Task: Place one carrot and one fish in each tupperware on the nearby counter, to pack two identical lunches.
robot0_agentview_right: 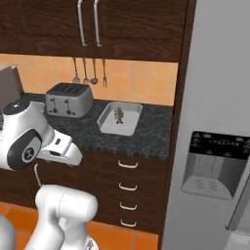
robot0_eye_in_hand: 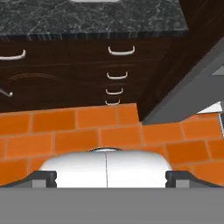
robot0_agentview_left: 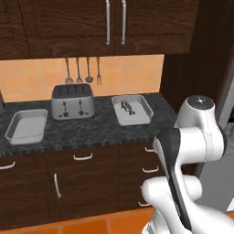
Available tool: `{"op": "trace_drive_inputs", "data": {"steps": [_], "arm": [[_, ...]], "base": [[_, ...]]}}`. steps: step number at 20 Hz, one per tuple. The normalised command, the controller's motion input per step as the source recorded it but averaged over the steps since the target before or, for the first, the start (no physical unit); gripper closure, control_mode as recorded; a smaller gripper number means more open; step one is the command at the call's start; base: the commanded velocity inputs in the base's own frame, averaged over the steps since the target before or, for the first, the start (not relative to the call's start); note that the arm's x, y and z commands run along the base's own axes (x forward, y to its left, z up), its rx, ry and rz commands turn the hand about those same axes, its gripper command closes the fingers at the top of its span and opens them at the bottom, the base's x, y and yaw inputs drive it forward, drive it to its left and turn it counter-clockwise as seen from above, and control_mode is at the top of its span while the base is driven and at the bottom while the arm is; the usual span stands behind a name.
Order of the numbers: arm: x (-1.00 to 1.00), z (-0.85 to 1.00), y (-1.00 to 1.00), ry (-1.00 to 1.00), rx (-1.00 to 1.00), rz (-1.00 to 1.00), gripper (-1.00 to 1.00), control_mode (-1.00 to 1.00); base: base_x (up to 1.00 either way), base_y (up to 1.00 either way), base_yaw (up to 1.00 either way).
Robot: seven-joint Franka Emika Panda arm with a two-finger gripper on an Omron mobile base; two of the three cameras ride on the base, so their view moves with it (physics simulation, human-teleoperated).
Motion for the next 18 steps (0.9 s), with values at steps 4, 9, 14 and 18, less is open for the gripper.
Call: {"op": "trace_drive_inputs", "data": {"steps": [4,9,14,18], "arm": [[0.0,0.0,0.0,0.0,0.0,0.0,-1.0,1.0],[0.0,0.0,0.0,0.0,0.0,0.0,-1.0,1.0],[0.0,0.0,0.0,0.0,0.0,0.0,-1.0,1.0],[0.0,0.0,0.0,0.0,0.0,0.0,-1.0,1.0]], "base": [[-0.74,-1.0,0.0],[-0.04,-1.0,0.0],[0.08,-1.0,0.0],[0.26,-1.0,-0.01]]}}
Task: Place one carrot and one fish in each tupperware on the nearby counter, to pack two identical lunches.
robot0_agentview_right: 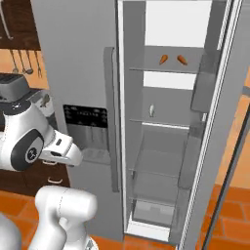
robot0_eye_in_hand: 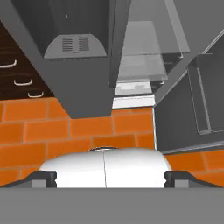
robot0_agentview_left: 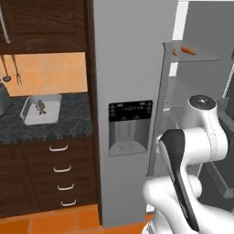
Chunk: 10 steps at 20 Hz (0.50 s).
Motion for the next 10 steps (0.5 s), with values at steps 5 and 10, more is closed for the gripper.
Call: {"op": "trace_drive_inputs", "data": {"steps": [5,10], "arm": [[0.0,0.0,0.0,0.0,0.0,0.0,-1.0,1.0],[0.0,0.0,0.0,0.0,0.0,0.0,-1.0,1.0]], "base": [[0.48,-0.73,-0.04],[0.59,-0.31,-0.07]]}}
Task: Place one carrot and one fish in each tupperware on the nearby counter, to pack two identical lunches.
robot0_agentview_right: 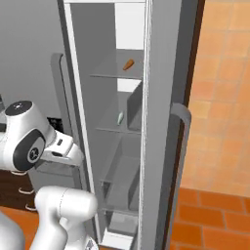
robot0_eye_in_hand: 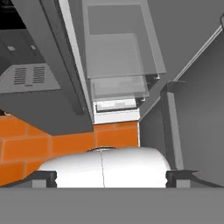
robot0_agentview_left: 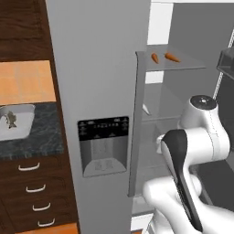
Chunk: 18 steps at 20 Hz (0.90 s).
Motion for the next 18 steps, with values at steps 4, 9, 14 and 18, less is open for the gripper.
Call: {"op": "trace_drive_inputs", "data": {"steps": [4,9,14,18], "arm": [[0.0,0.0,0.0,0.0,0.0,0.0,-1.0,1.0],[0.0,0.0,0.0,0.0,0.0,0.0,-1.0,1.0],[0.45,0.17,0.0,-0.2,0.03,0.0,-1.0,-1.0],[0.27,0.94,0.0,-0.4,0.0,0.0,-1.0,-1.0]], "base": [[0.4,-0.55,-0.06],[0.38,-0.35,-0.02],[0.0,0.0,0.0],[0.0,0.0,0.0]]}}
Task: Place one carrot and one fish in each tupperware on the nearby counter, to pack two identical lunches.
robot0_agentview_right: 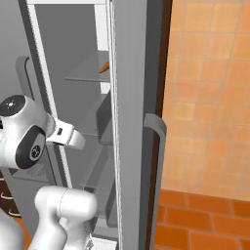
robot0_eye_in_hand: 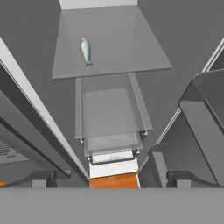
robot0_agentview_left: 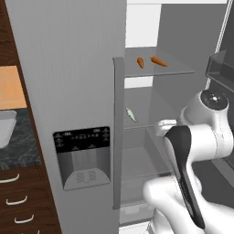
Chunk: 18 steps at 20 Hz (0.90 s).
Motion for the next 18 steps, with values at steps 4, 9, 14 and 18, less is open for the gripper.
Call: {"op": "trace_drive_inputs", "data": {"steps": [4,9,14,18], "arm": [[0.45,1.0,0.02,-0.36,0.01,0.0,-1.0,-1.0],[0.96,0.95,0.0,-0.36,0.11,0.0,-1.0,-1.0],[1.0,0.65,0.01,-0.22,0.09,0.0,-1.0,-1.0],[1.0,0.3,0.03,-0.01,0.0,-0.02,-1.0,-1.0]], "base": [[0.0,0.0,0.0],[0.0,0.0,0.0],[0.0,0.0,0.0],[0.0,0.0,0.0]]}}
